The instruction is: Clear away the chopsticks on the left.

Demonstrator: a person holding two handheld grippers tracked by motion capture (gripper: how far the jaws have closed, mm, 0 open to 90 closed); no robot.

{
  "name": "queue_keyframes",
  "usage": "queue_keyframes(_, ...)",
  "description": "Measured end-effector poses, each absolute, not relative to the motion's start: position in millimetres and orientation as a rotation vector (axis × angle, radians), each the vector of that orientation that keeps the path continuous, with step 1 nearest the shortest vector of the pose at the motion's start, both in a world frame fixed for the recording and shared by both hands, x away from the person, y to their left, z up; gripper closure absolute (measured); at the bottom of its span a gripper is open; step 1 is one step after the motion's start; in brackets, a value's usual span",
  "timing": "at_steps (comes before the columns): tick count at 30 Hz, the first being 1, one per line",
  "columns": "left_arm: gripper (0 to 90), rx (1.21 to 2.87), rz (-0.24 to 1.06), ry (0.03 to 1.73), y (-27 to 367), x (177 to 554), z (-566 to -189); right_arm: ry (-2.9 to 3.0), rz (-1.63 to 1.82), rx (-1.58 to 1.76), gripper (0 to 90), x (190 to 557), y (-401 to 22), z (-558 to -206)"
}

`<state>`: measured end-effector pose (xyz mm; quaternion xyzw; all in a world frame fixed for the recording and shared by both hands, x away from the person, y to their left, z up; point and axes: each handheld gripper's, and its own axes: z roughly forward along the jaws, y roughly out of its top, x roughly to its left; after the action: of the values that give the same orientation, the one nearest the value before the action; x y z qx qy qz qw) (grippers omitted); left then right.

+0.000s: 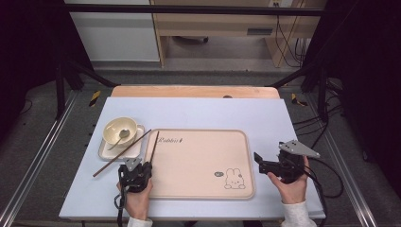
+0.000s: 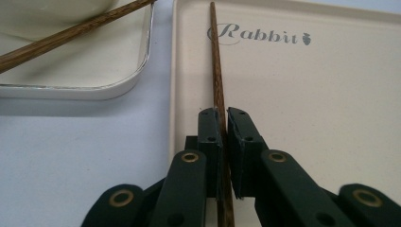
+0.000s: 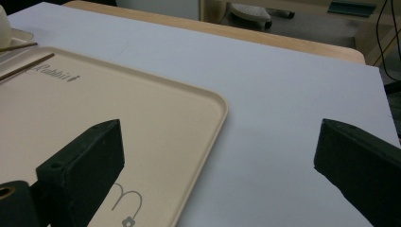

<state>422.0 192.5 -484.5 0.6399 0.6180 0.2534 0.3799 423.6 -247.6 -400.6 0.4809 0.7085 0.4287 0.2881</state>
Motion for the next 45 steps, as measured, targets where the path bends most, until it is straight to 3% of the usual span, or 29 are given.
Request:
queue_keyframes(11, 83.9, 1.618, 0.659, 1.613, 191.2, 425.4, -485.0, 1.891, 1.146, 1.283, 2.8, 423.5, -248.2, -400.3)
queue_keyframes(14, 77.9, 1.621, 0.649, 1.613, 191.2, 426.1, -485.4, 1.892, 1.146, 1.283, 2.9, 423.3, -248.1, -400.2)
queue_keyframes(28, 71.6, 1.635, 0.654, 1.55, 193.4, 422.0, -479.7, 1.892, 1.149, 1.282, 2.9, 423.3, -248.4, -400.0)
queue_keyframes(45, 44.8, 1.734, 0.551, 1.217, 210.6, 419.9, -442.1, 1.888, 1.16, 1.285, 2.9, 421.7, -248.8, -399.0)
